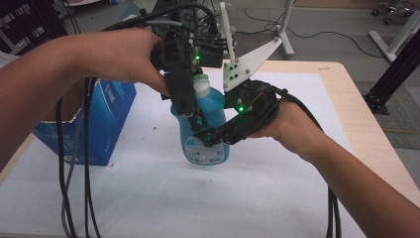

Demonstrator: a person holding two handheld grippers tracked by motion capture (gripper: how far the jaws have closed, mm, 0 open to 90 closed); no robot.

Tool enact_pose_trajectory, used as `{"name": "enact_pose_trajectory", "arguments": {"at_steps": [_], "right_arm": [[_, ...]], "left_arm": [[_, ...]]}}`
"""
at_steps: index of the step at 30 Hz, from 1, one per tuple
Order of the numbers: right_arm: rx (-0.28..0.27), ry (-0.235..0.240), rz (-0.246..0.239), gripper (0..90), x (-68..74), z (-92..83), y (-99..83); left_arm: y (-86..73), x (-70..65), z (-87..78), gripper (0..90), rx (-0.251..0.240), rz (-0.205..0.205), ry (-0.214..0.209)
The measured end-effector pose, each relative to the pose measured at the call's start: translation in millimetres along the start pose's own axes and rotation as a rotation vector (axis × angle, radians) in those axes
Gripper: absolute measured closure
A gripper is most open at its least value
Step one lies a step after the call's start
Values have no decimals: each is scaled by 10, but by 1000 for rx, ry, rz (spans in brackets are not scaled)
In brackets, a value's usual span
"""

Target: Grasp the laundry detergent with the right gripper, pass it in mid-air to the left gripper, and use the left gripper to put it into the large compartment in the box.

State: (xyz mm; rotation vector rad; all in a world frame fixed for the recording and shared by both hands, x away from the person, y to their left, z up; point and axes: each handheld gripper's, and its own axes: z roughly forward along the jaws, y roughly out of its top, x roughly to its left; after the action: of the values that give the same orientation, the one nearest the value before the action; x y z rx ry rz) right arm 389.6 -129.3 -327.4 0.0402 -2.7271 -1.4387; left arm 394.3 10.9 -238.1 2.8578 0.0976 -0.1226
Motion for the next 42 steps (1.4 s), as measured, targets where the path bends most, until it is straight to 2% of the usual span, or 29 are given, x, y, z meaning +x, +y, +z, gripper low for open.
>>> {"name": "enact_pose_trajectory", "arguments": {"at_steps": [3,15,24,30,31,32,33,34,35,36,37,38,40,42], "right_arm": [[-1,1,3,459,2,-1,0],[-4,7,1,460,4,15,-4],[-4,14,-6,459,6,27,-5],[-17,17,-9,445,24,-8,14],[-18,15,-10,434,27,-11,21],[-20,23,0,313,25,-17,26],[-19,8,12,254,28,-28,28],[-19,8,12,254,28,-28,28],[-11,-9,21,204,28,-41,22],[-1,6,44,203,14,-94,-4],[-1,6,44,203,14,-94,-4],[32,-43,51,81,34,-162,-22],[65,-99,89,19,45,-216,-32],[74,-114,96,21,46,-257,-46]], "left_arm": [[3,-1,6,289,10,15,-6],[-2,-9,9,371,-7,19,-21],[-3,-17,16,377,-1,29,-23],[7,-43,-45,380,-24,29,-23],[18,-55,-56,380,-14,33,-21],[23,-64,-63,380,-11,35,-18],[25,-75,-75,381,-9,34,-17],[25,-75,-75,381,-9,34,-17],[23,-81,-94,381,-7,33,-18],[10,-86,-123,381,-3,27,-15],[10,-86,-123,381,-3,27,-15],[-16,-77,-155,381,3,18,-10],[-50,-71,-190,381,3,4,2],[-74,-64,-221,380,3,-6,10]]}}
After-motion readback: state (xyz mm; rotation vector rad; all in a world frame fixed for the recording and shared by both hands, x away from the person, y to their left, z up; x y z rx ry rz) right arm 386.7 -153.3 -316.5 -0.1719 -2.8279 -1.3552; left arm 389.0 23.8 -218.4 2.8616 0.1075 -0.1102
